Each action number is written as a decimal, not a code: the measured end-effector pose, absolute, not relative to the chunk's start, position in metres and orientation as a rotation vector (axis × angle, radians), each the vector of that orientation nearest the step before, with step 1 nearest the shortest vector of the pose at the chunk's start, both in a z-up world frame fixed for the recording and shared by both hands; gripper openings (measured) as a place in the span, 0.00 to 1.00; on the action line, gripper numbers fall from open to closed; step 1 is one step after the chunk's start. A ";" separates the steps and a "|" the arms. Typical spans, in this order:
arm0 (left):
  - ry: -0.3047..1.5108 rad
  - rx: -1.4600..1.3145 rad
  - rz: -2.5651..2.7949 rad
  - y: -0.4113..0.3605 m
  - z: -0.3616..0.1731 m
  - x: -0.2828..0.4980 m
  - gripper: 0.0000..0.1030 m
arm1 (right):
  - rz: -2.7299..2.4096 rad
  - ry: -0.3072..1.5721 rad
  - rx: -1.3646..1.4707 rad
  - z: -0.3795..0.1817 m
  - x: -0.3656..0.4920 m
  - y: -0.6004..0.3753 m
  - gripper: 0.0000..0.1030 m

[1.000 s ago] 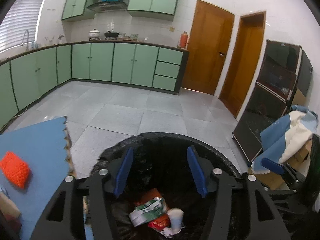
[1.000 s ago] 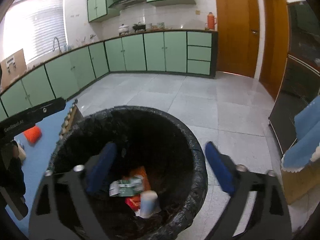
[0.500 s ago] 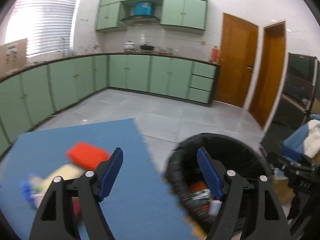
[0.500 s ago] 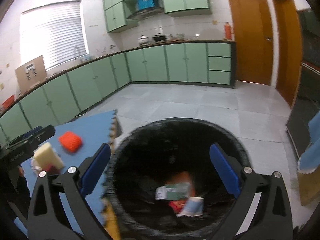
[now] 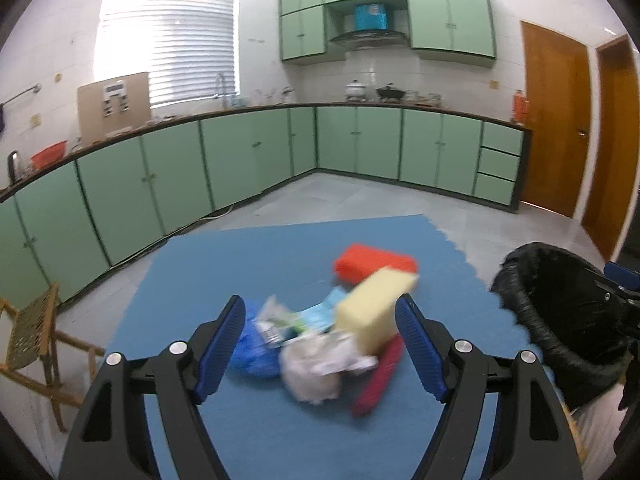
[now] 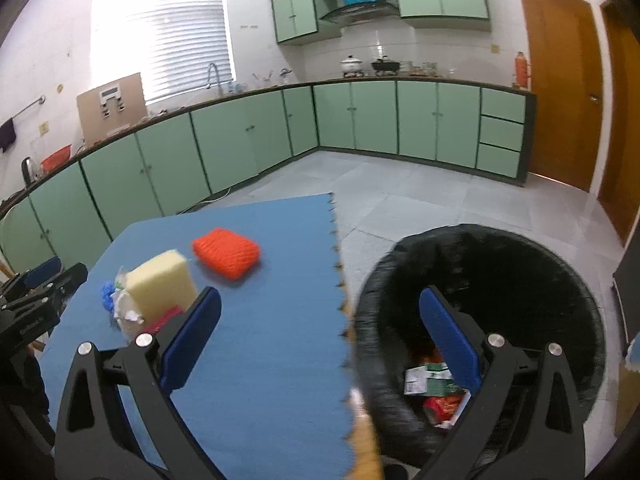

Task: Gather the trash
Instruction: 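Move both open grippers back over the trash pile on the table, then grasp the crumpled white tissue with the left gripper while the right gripper grasps the yellow sponge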

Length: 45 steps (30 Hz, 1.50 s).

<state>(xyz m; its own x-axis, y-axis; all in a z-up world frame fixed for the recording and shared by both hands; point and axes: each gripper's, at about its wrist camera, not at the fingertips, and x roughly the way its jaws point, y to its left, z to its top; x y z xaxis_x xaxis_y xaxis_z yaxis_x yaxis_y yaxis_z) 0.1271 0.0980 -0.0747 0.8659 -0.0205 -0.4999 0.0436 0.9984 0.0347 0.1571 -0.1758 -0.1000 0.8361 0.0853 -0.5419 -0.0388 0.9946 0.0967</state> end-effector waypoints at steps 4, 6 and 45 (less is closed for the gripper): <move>0.540 0.050 0.008 0.117 -0.088 0.124 0.74 | 0.100 0.589 0.070 -0.107 0.166 -0.145 0.94; 0.547 0.052 0.023 0.124 -0.098 0.123 0.74 | 0.116 0.596 0.051 -0.112 0.170 -0.132 0.94; 0.696 -0.048 -0.096 0.113 -0.153 0.162 0.16 | 0.118 0.699 -0.016 -0.161 0.194 -0.108 0.93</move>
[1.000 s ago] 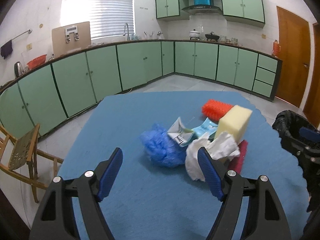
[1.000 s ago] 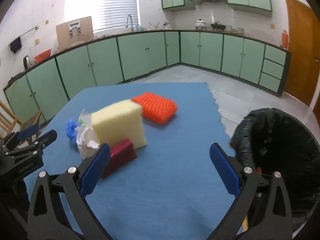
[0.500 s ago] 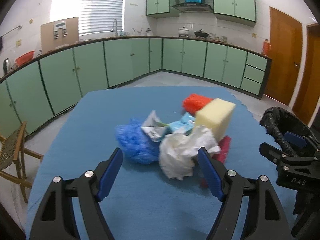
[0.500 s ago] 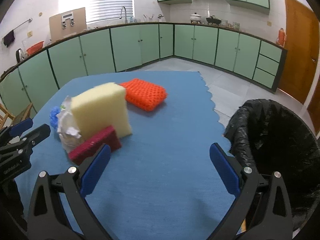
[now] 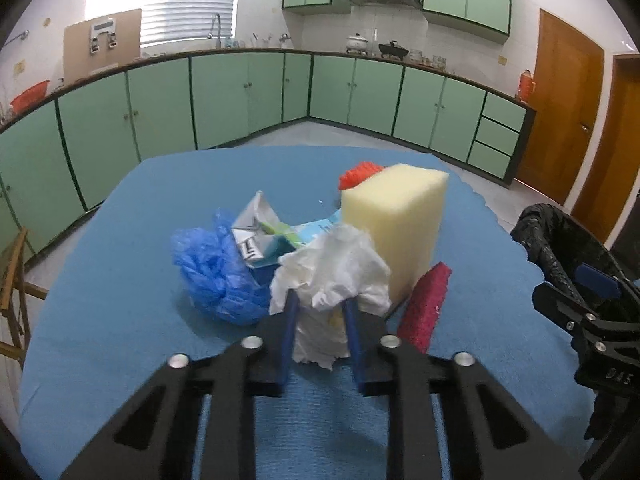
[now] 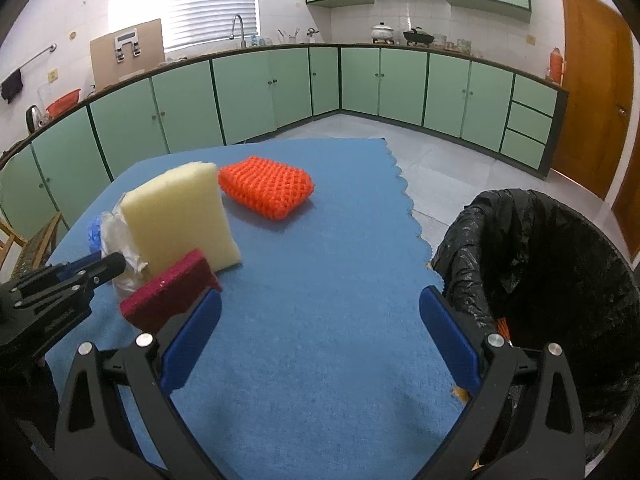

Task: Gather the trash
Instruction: 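Grasp the crumpled white tissue with the left gripper while the right gripper grasps the yellow sponge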

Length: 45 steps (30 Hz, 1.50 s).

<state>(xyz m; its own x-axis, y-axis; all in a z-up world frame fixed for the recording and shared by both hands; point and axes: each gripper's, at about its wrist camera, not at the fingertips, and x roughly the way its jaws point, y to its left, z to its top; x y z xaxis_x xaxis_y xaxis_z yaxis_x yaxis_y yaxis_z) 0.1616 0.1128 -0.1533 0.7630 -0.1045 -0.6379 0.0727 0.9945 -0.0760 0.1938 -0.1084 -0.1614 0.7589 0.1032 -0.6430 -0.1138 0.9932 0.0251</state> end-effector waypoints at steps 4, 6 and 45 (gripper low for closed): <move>0.677 -0.063 -0.100 0.119 -0.147 0.154 0.11 | 0.138 0.688 -0.016 -0.157 0.194 -0.103 0.93; 0.664 -0.069 -0.091 0.124 -0.141 0.149 0.10 | 0.153 0.680 -0.019 -0.154 0.195 -0.098 0.93; 0.581 -0.066 0.047 0.165 -0.110 0.147 0.10 | 0.459 0.694 -0.135 -0.143 0.253 -0.002 0.76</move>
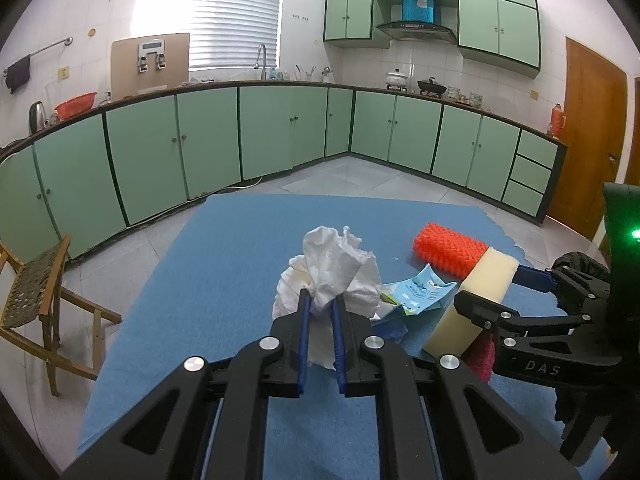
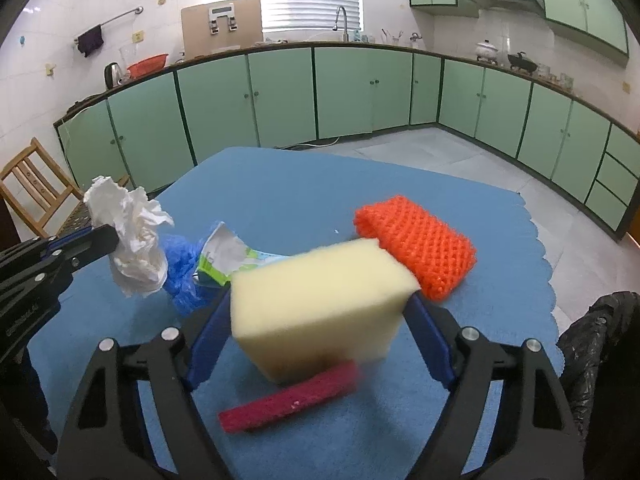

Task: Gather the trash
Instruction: 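Grasp the crumpled white tissue with the left gripper while the right gripper grasps the yellow sponge, then carry the tissue and sponge over the bin and open both grippers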

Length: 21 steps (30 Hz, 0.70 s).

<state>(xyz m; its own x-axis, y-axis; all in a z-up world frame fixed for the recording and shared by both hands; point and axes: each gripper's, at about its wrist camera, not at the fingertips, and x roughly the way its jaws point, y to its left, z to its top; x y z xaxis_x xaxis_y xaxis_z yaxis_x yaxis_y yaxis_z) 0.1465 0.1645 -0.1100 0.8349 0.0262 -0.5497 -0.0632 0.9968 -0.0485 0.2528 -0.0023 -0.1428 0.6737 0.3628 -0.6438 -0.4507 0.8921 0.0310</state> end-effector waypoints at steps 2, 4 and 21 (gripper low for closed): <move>0.577 -0.065 0.047 0.165 -0.110 0.146 0.10 | 0.467 0.685 -0.127 -0.139 0.250 -0.004 0.75; 0.570 -0.065 0.046 0.165 -0.108 0.145 0.10 | 0.467 0.665 -0.113 -0.132 0.246 -0.005 0.75; 0.480 -0.048 -0.011 0.143 -0.071 0.131 0.10 | 0.444 0.521 -0.055 -0.064 0.215 -0.041 0.75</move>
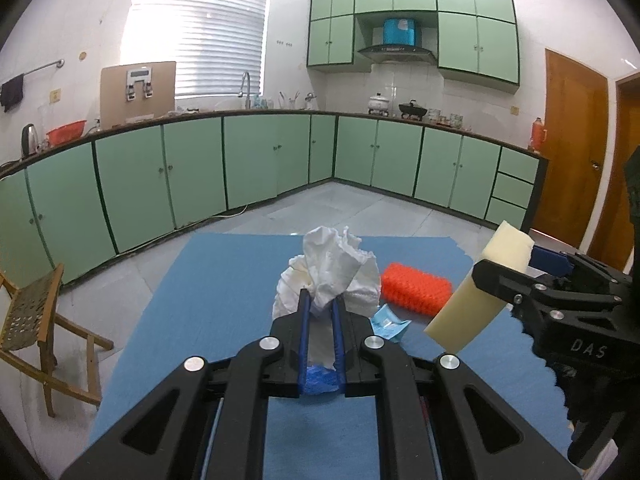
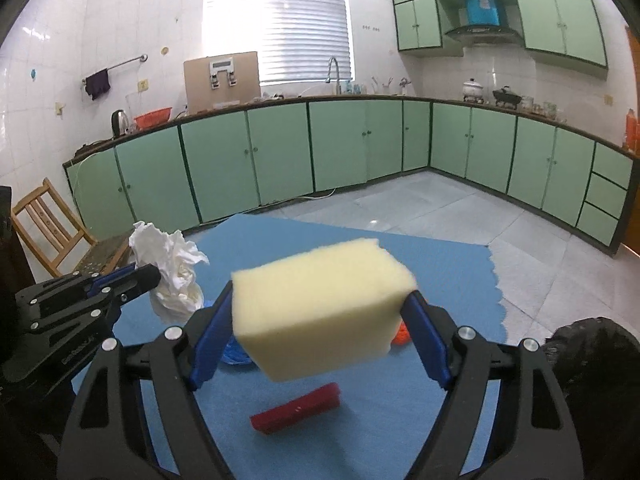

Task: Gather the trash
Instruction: 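Carry the tissue and sponge over the bin and open both grippers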

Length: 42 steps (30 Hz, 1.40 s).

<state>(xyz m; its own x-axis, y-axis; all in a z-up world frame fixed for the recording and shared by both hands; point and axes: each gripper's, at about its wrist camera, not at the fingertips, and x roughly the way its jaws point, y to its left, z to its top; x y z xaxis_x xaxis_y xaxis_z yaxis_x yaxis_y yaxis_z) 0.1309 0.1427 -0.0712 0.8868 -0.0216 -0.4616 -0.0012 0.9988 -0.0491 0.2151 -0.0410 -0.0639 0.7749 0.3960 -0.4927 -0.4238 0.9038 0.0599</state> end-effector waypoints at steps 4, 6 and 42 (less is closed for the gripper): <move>0.469 -0.051 -0.034 0.132 -0.064 0.129 0.10 | 0.420 0.504 -0.045 -0.054 0.207 -0.059 0.75; 0.462 -0.048 -0.050 0.124 -0.060 0.127 0.10 | 0.405 0.492 -0.040 -0.048 0.202 -0.070 0.75; 0.431 0.021 -0.506 -0.132 -0.045 0.147 0.10 | -0.049 0.472 0.061 -0.059 0.131 -0.329 0.75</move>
